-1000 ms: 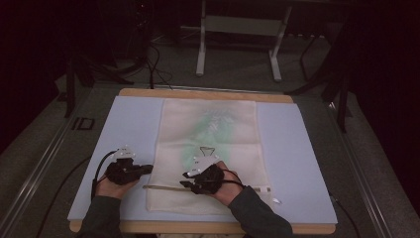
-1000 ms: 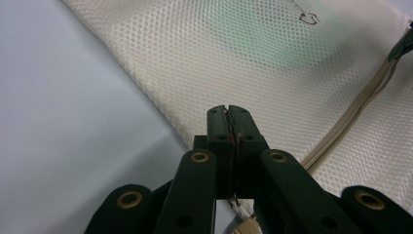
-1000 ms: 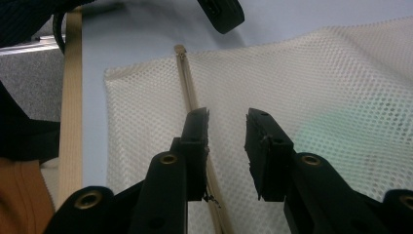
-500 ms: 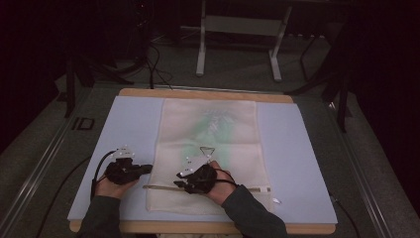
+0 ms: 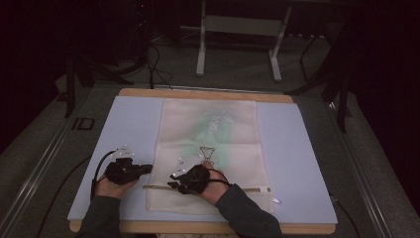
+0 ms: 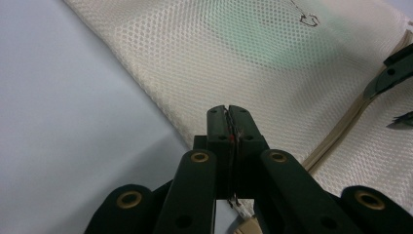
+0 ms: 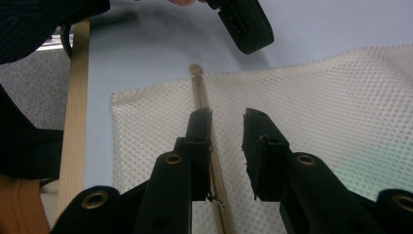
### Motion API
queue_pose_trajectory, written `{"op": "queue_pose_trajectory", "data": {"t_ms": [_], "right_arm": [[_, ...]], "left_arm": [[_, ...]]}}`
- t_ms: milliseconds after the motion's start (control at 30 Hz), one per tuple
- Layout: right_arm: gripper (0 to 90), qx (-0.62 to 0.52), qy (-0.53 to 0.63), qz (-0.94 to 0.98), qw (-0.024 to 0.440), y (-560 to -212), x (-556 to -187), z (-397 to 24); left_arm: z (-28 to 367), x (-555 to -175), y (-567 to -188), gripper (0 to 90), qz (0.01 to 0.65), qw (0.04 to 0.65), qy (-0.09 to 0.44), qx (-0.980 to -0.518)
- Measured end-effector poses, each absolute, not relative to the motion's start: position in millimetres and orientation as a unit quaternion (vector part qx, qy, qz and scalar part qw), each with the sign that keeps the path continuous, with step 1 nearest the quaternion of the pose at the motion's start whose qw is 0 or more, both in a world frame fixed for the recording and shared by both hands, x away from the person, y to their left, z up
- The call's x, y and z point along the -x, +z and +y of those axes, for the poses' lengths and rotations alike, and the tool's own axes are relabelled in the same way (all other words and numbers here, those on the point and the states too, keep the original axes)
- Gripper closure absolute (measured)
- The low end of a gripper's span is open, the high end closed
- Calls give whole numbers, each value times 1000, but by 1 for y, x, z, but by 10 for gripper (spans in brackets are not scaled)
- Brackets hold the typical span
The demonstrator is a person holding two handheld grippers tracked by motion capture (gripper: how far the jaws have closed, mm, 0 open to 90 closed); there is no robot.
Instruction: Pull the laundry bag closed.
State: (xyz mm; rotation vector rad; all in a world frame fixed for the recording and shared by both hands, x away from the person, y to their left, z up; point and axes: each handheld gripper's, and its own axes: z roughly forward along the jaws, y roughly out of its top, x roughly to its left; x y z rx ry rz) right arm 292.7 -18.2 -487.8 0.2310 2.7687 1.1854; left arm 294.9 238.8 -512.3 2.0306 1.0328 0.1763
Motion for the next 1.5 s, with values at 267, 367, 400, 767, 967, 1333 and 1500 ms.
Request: {"op": "queue_pose_trajectory", "data": {"t_ms": [267,367,400,767,967,1333,1500], "right_arm": [[741,-70,392,916,55,-489,-292,-9],[746,-68,392,916,54,-490,-291,-6],[747,-68,392,916,53,-490,-291,-5],[765,-63,392,916,48,-496,-291,6],[774,-59,389,918,46,-498,-290,14],[809,-56,383,921,44,-504,-290,31],[828,-54,378,923,45,-506,-292,36]], "left_arm": [[240,-295,-512,882,412,417,71,-807],[240,-295,-512,881,412,418,72,-806],[240,-295,-512,881,413,418,72,-806],[239,-295,-512,880,413,417,72,-807],[240,-295,-512,877,413,417,73,-807],[242,-294,-511,867,414,419,74,-804],[242,-294,-511,863,415,420,75,-803]]}}
